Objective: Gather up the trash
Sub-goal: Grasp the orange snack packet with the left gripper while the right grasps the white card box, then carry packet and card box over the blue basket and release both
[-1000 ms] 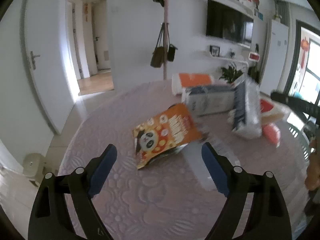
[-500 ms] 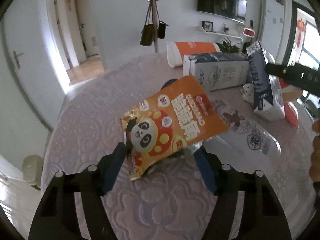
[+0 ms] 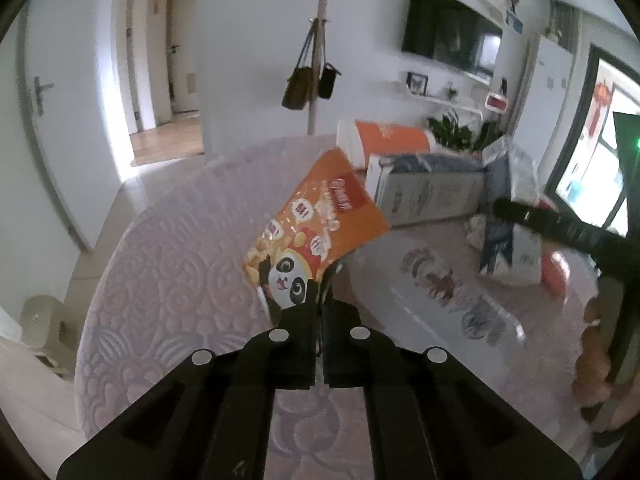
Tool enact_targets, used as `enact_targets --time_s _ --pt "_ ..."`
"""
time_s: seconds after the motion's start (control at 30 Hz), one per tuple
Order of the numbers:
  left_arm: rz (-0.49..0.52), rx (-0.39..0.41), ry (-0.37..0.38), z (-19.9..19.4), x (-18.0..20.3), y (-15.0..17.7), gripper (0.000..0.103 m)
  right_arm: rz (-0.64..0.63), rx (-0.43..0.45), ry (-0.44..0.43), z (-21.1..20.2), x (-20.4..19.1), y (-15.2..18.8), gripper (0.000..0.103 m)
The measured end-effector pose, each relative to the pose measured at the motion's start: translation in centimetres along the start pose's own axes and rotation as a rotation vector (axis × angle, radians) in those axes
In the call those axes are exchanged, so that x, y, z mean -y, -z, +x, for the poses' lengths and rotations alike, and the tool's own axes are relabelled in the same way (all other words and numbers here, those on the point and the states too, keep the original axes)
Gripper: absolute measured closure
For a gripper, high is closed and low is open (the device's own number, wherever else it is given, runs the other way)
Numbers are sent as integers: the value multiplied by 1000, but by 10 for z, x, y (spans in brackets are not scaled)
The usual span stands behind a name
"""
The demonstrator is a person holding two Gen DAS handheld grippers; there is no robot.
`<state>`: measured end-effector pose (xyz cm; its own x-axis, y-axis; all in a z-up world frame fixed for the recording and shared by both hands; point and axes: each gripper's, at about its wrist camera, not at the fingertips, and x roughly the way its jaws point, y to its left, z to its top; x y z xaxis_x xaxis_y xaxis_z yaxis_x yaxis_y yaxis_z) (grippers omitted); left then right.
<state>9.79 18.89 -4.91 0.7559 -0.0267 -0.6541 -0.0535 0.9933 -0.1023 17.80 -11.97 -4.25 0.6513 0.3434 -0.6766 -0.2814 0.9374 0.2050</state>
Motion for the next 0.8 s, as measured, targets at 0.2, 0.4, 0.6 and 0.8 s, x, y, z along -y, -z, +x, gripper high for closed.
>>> enact_targets --time_s 0.2,0.4,0.6,0.8 --pt "-40 65 88 -27 3 -4 103 -17 54 -43 -30 -3 5 49" --pt "-47 83 251 -49 30 -12 103 -22 118 -56 -75 6 7 49" --pt "10 113 354 -59 86 -23 103 32 195 -11 -120 47 3 49" --pt "79 105 449 -49 157 -30 103 99 258 81 -161 111 7 49"
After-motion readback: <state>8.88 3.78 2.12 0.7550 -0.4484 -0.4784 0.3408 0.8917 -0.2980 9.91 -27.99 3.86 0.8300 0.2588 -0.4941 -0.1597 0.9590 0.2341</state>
